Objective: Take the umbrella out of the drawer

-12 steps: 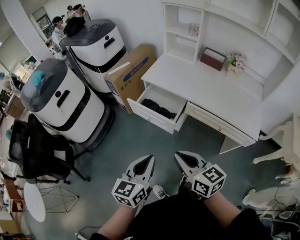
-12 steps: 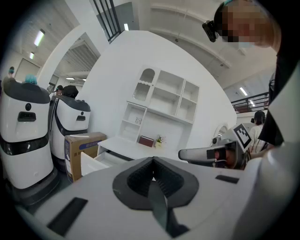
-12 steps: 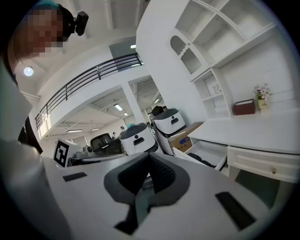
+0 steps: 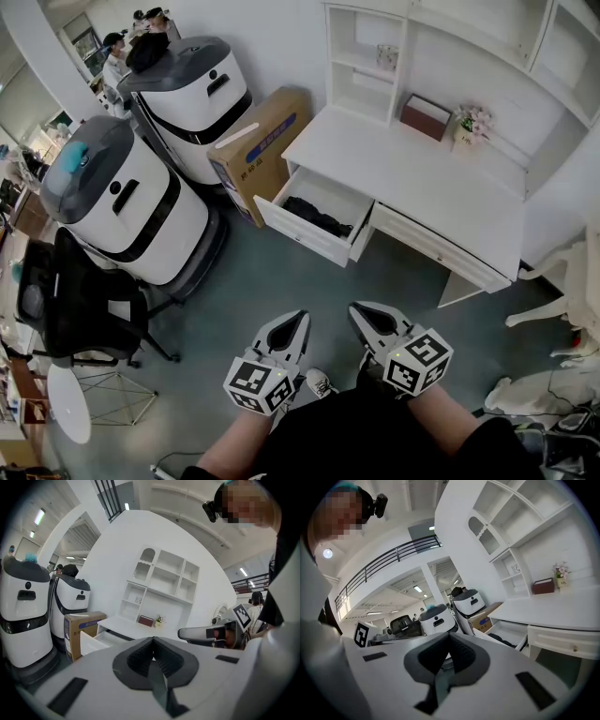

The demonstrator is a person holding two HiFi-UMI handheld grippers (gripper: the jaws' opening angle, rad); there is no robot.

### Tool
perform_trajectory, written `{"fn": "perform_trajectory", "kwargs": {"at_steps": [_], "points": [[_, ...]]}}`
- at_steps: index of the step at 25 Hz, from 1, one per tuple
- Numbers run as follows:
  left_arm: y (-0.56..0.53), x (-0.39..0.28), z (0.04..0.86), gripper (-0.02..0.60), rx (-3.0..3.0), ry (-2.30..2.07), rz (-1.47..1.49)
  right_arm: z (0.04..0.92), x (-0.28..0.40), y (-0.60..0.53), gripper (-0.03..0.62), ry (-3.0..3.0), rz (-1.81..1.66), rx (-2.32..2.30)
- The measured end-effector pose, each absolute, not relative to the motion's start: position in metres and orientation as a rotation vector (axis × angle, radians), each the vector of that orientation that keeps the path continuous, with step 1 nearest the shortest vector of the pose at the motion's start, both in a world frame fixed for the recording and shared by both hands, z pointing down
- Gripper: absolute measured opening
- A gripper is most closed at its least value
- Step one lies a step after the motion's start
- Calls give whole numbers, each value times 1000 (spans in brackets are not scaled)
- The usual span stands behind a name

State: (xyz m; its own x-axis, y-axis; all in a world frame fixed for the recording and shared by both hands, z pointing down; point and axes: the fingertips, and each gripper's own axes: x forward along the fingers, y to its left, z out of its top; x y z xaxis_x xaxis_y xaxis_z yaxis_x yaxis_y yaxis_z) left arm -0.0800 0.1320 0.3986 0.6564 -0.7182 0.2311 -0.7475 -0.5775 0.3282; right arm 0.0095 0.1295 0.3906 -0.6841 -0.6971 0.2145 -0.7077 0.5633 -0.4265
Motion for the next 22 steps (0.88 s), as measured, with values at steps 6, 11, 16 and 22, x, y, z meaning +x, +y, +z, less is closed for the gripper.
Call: {"fn": "perform_trajectory", "kwargs": {"at_steps": [6,11,16,22], "points": [[130,-80,401,3,2478,-1149,104,393,10,127,2,-2758,777,1233],[129,-81,403,3,2477,-1151,103,396,9,125,2,-2760,790,1222],[130,-82,403,3,2475,-1145,100,392,5,125,2,-2771,790,1209],[129,-81,403,3,2478,-1144,98,395,8,123,2,-2766,788,1214]]}}
